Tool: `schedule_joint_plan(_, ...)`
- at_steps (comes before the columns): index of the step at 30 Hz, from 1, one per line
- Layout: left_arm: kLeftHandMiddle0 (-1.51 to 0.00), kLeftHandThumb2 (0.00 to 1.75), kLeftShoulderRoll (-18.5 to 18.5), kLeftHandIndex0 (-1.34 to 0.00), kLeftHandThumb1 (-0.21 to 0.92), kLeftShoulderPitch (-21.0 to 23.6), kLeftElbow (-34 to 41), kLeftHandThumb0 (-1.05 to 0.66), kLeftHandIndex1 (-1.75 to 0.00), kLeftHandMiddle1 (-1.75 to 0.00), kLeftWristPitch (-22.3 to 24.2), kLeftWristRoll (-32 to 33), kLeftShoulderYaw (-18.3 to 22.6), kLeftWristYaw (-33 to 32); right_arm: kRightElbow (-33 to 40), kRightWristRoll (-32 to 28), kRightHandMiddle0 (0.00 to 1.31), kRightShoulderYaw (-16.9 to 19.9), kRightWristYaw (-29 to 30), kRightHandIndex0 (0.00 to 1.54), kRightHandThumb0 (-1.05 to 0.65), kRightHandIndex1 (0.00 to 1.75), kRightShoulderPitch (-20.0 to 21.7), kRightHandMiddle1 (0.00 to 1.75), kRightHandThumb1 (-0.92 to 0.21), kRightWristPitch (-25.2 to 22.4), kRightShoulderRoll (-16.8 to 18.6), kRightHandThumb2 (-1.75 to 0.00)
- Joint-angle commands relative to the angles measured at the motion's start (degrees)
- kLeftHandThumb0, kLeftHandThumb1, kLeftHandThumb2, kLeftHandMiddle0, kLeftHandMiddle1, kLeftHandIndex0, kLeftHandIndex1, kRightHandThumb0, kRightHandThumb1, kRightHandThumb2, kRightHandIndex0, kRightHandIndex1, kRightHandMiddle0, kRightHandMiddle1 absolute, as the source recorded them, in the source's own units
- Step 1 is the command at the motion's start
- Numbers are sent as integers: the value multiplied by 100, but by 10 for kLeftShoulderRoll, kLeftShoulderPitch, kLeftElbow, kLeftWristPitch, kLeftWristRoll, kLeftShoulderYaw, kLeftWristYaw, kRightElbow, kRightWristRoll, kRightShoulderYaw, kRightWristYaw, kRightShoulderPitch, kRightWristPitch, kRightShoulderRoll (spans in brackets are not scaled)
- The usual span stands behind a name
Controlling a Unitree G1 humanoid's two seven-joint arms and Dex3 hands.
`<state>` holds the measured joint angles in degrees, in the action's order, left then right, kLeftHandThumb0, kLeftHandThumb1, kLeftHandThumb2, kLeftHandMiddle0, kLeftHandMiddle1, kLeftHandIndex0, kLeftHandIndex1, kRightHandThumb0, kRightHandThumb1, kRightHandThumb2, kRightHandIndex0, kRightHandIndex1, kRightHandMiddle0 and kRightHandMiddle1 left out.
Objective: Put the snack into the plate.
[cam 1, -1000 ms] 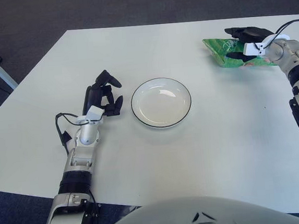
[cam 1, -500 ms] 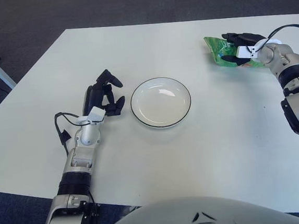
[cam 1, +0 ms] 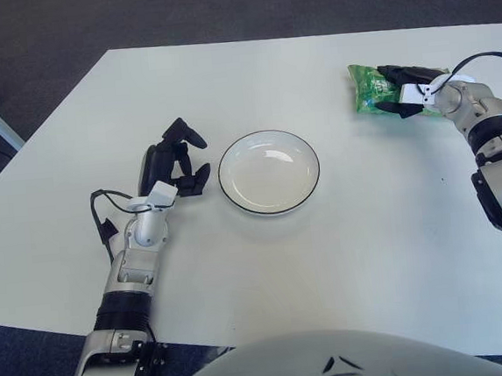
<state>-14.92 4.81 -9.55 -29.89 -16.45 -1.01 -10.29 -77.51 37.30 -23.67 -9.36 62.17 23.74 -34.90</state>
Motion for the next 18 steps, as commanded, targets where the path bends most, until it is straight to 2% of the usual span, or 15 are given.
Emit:
schedule_joint_plan(1, -120, 122, 30, -55, 39, -91, -55, -46, -175, -175, 10, -3, -17, -6, 5, -13, 0, 5, -39, 0, -104, 0, -23, 13, -92, 15, -3, -83)
schedule_joint_plan(6, -120, 122, 29, -55, 39, -88, -55, -46, -175, -175, 14, -2, -17, -6, 11, -21, 0, 8, -62, 0, -102, 0, -22, 17, -92, 26, -9, -83)
schedule_joint_plan(9, -120, 123, 28, -55, 39, -86, -55, -46, -175, -175, 16, -1, -19, -4, 20, -37, 0, 18, -108, 0, -99, 0, -27, 14, -92, 57, -19, -82)
schedule_joint_plan(18, -119, 123, 25, -55, 39, -81, -57, -46, -175, -175, 23, -4, -21, -6, 51, -70, 0, 30, -172, 0, -97, 0, -40, 9, -92, 116, -34, -79)
